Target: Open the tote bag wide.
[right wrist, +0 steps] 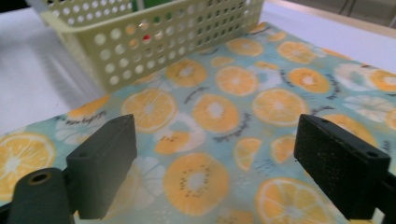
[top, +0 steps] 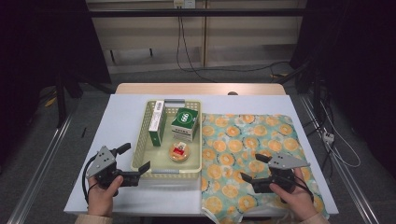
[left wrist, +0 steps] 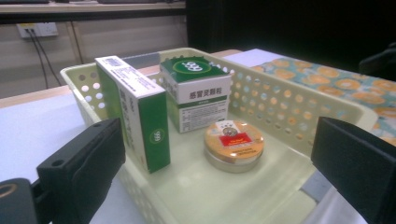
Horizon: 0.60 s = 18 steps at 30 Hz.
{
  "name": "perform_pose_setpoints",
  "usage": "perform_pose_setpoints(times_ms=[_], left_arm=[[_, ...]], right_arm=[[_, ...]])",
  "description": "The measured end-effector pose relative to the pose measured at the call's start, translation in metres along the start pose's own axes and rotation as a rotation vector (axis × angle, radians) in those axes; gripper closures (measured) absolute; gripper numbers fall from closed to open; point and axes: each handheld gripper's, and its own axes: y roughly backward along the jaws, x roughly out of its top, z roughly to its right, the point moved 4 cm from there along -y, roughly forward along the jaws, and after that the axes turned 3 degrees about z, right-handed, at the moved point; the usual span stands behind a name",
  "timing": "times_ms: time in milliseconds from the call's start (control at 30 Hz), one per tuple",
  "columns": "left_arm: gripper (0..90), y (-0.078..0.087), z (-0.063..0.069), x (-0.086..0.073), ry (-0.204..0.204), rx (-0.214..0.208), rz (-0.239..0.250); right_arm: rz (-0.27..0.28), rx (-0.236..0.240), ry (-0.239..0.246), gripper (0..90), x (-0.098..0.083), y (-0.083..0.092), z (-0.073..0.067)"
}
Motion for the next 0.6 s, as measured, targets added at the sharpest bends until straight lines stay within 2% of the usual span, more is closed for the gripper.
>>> perform_pose_setpoints(times_ms=[33, 67, 133, 200, 333, 500, 600], left_arm=[[2.8, 0.0, 0.0, 0.0, 0.001, -0.001, 0.001], [2.8, 0.001, 0.0, 0.0, 0.0, -0.001, 0.001], [2.8, 0.001, 0.0, 0.0, -0.003, -0.001, -0.004], [2.8, 0.0, 0.001, -0.001, -0.015, -0.006, -0.017], [2.8, -0.001, 0.001, -0.001, -0.012, -0.012, -0.018], [2.9, 0.001, 0.0, -0.001, -0.01, 0.0, -0.016], [2.9, 0.001, -0.001, -0.002, -0.011, -0.001, -0.019]], right_arm=[[-0.007, 0.023, 0.013, 11.2, 0.0, -0.002, -0.003], [-0.007, 0.023, 0.013, 11.2, 0.0, -0.002, -0.003], [-0.01, 0.053, 0.017, 10.5, 0.002, -0.006, -0.01], [-0.026, 0.058, 0.028, 10.3, 0.002, -0.01, -0.015], [-0.05, 0.082, 0.038, 10.0, 0.004, -0.019, -0.023], [-0.064, 0.071, 0.029, 9.3, 0.007, -0.03, -0.029], [-0.077, 0.092, 0.045, 9.1, 0.012, -0.042, -0.039]])
